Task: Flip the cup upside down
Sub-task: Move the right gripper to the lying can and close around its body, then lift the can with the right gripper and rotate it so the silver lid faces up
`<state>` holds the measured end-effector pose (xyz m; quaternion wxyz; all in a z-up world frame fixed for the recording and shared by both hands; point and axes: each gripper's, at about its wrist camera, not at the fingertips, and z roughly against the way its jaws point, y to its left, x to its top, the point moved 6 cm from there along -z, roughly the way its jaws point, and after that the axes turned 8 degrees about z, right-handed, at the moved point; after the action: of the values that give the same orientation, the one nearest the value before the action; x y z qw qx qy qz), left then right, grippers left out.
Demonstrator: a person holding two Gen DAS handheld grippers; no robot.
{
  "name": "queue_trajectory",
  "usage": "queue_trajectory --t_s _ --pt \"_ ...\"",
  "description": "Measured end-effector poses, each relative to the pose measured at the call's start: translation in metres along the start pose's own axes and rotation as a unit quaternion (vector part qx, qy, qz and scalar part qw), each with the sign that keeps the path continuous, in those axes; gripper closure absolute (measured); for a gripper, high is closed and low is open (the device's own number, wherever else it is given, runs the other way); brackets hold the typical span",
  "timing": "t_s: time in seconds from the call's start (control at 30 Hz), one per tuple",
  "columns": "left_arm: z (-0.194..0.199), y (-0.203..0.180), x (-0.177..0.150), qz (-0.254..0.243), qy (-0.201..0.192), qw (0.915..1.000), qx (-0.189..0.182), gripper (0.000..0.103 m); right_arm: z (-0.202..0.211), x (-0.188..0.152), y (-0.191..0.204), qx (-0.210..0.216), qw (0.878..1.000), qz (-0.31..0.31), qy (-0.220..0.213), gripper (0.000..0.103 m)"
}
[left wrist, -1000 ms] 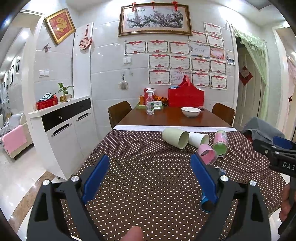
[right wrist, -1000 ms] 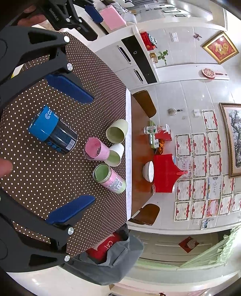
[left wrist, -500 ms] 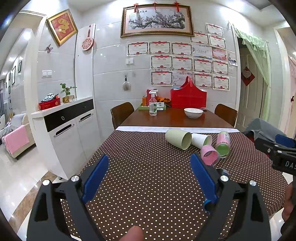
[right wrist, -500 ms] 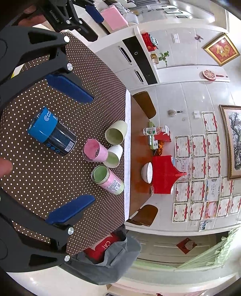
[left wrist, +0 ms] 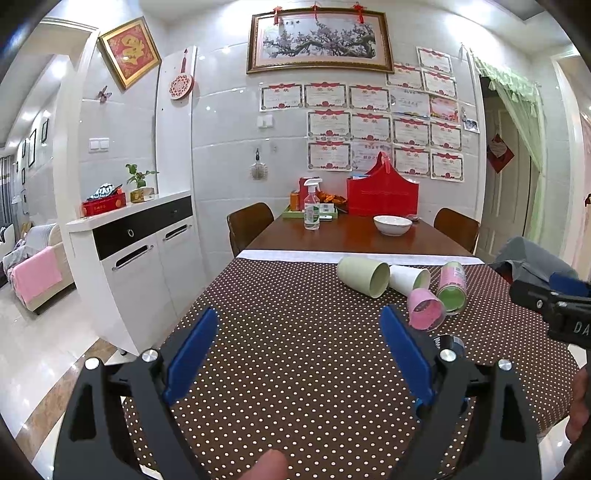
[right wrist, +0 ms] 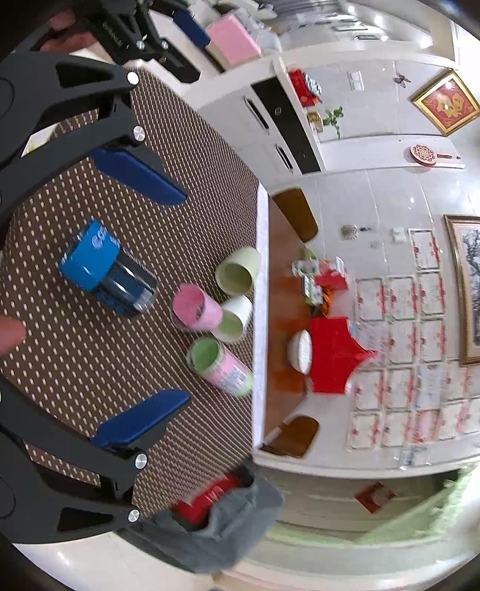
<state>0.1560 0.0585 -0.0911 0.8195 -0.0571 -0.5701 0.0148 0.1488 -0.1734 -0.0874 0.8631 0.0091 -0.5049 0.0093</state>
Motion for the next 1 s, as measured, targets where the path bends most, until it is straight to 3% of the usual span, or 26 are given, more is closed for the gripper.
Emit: queue_trajectory --t_s 0.2,0.4,0.77,1.0 --pt "-0.006 0.001 -0.007 -0.002 0.005 1.0 0.003 0.015 -0.044 -0.012 -0.014 0.048 0.993 -0.066 0.091 0.005" --pt "-0.013 0.006 -0.016 -0.003 0.012 0.9999 0.005 0.015 -0.095 -0.038 -0.015 0.07 0.973 -0.109 0.189 0.005" --pt "-0.031 0.017 -0.029 -0.002 0.034 0.9994 0.009 0.015 -0.144 -0.069 -0.012 0.087 0.941 -0.163 0.283 0.007" --pt "-0.035 0.015 -0.036 -0.006 0.04 0.9991 0.008 0.015 -0.165 -0.074 -0.005 0.096 0.922 -0.174 0.333 0.029"
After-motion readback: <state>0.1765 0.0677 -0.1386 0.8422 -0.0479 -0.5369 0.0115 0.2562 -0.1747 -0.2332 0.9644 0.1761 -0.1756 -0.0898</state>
